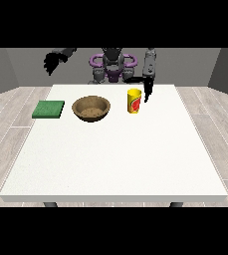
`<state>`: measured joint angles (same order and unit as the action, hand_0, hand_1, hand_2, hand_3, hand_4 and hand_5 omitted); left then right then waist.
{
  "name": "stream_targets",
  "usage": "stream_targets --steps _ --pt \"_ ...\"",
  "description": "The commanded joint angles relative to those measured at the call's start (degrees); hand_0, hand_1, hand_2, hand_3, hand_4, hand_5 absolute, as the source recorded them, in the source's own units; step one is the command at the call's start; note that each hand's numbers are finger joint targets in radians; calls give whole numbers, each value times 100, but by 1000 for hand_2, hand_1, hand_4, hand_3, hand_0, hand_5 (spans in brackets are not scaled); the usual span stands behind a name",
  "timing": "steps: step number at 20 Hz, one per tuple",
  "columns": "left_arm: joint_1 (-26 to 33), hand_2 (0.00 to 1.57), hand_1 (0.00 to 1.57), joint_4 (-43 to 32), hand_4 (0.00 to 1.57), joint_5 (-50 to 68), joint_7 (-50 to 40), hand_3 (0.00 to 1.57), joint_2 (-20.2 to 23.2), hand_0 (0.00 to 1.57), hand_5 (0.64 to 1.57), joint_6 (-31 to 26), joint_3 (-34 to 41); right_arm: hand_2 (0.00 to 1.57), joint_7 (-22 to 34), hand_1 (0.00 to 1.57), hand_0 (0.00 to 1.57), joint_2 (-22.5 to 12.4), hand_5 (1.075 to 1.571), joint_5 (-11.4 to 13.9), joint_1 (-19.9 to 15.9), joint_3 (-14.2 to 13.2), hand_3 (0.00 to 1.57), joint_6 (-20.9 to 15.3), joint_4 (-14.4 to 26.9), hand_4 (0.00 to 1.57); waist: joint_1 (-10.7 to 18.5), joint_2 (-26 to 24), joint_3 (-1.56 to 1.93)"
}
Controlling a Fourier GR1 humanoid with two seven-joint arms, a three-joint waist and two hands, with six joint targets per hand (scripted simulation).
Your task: Pick the cup and pour the ball into the bowl, then pick the bowl and place it on the pad
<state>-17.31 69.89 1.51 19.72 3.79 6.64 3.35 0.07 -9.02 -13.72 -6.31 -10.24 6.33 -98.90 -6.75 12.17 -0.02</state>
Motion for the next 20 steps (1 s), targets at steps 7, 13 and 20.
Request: stream_targets --steps 7,13,20 --pt "-592 0 0 -1887 183 124 1027 0 71 0 1423 -225 450 0 58 0 0 -572 1564 -511 -189 -541 0 608 514 675 -121 -69 0" --pt "-994 639 698 -3008 1006 82 2041 0 46 698 1553 216 854 0 268 0 0 -363 1569 -380 -422 -245 0 298 -134 679 -504 460 -7" --pt "-1260 1571 1283 -3360 1366 -401 2325 1571 62 1283 1457 1376 872 0 565 0 0 -1097 1568 -1276 -838 -940 164 852 32 642 -875 728 -5"
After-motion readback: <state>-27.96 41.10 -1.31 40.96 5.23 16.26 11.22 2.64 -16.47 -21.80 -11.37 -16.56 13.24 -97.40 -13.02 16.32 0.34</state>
